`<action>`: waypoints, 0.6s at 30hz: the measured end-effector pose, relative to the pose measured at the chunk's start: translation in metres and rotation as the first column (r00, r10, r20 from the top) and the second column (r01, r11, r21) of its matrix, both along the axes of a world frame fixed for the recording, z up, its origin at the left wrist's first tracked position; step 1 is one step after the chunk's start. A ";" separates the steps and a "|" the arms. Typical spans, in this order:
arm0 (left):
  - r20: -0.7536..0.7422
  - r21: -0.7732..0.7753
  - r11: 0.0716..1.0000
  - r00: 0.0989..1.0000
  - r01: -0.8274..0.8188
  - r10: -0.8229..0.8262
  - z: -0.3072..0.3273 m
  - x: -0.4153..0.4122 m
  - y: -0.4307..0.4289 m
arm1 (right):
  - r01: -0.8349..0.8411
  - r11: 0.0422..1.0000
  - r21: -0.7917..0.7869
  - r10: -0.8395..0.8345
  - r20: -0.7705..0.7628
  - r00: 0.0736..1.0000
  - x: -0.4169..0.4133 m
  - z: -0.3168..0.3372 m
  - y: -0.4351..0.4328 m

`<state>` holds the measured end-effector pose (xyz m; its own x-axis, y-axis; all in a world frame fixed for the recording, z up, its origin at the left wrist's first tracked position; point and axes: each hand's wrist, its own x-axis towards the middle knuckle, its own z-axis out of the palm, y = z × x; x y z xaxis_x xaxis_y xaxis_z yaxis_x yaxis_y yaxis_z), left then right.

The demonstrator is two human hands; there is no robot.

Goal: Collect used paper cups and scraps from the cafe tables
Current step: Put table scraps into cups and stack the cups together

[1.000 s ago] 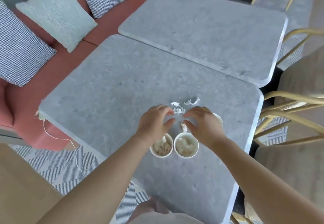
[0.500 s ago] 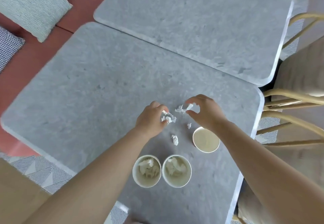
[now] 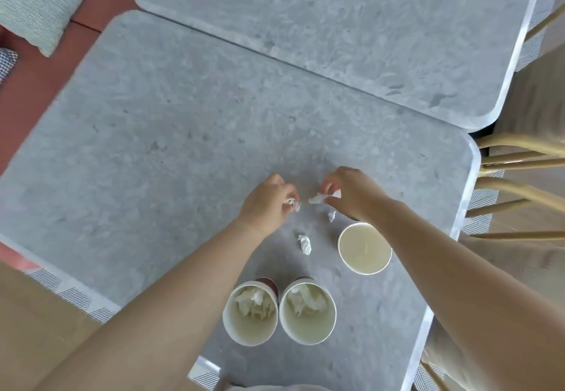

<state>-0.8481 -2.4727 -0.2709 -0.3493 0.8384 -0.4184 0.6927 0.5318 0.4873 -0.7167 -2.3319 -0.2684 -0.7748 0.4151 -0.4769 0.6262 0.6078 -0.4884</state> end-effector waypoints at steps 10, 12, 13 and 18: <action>0.046 0.058 0.998 0.999 0.004 -0.006 0.005 0.005 -0.002 | 0.001 0.999 0.032 -0.001 0.006 1.000 0.030 0.001 -0.002; 0.042 0.052 0.999 0.999 0.010 -0.013 0.005 0.006 -0.004 | 0.004 1.000 0.009 -0.004 -0.019 1.000 0.034 0.000 -0.006; 0.040 0.047 0.999 0.999 0.011 -0.013 0.005 0.006 -0.006 | 0.001 1.000 0.002 -0.001 -0.035 0.999 0.035 0.000 -0.008; 0.026 -0.013 0.999 0.998 0.049 -0.049 0.005 -0.002 -0.019 | -0.072 0.997 0.025 0.073 -0.059 0.996 0.029 -0.001 -0.011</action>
<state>-0.8498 -2.4915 -0.2660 -0.2971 0.8485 -0.4379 0.7056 0.5041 0.4980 -0.6874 -2.3431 -0.2698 -0.8302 0.3668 -0.4198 0.5500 0.6618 -0.5094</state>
